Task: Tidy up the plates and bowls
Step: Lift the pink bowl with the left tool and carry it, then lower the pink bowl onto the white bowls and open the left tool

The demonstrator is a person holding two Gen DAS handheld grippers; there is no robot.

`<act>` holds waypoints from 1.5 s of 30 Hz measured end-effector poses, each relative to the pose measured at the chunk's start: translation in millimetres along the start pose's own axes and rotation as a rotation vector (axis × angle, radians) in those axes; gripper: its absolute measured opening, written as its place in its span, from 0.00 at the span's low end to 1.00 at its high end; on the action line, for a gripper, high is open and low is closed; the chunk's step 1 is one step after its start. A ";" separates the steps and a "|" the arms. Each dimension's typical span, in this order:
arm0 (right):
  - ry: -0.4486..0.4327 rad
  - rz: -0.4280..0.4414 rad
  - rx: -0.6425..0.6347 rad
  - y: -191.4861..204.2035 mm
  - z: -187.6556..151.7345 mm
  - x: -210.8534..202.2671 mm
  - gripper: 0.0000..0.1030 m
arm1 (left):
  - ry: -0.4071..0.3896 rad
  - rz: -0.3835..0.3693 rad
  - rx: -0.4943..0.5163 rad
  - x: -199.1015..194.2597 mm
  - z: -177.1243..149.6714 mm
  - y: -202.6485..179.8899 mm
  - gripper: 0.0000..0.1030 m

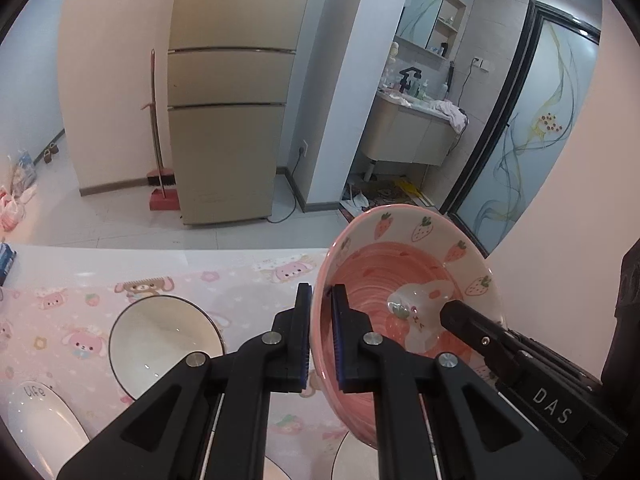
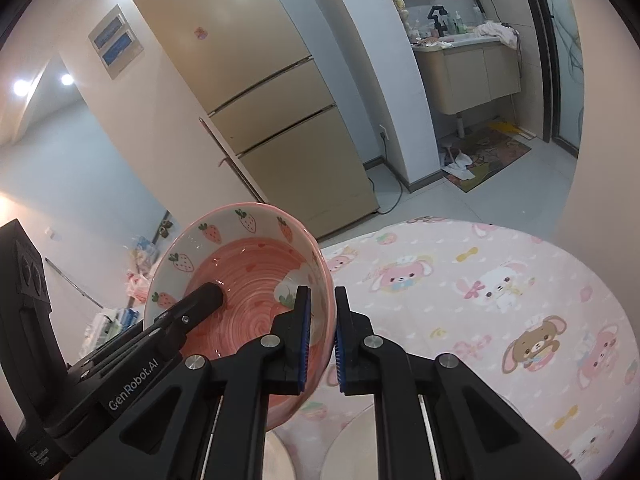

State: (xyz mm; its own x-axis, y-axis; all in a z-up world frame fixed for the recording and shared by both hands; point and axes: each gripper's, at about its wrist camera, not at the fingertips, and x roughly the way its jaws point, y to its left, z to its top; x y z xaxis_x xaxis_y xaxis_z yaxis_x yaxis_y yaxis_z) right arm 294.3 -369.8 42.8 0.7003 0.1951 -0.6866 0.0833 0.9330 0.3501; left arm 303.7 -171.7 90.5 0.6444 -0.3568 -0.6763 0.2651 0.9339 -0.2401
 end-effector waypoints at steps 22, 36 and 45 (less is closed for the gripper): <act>-0.023 0.256 -0.111 134.1 -3.9 -32.5 0.11 | -0.215 0.191 -0.066 -134.5 16.4 71.6 0.08; 0.048 0.240 -0.135 140.6 -28.4 39.5 0.14 | -0.157 0.094 -0.128 -75.4 -17.2 136.6 0.09; 0.140 0.169 -0.136 137.3 -45.7 91.3 0.14 | -0.085 0.117 -0.168 -43.2 -21.4 151.6 0.09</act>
State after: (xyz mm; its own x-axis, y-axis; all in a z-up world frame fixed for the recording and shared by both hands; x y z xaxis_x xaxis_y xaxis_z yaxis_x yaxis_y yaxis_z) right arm 337.2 -210.0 -0.9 0.5907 0.3825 -0.7105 -0.1294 0.9140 0.3845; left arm 300.7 -14.3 68.4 0.7236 -0.2395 -0.6473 0.0657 0.9575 -0.2808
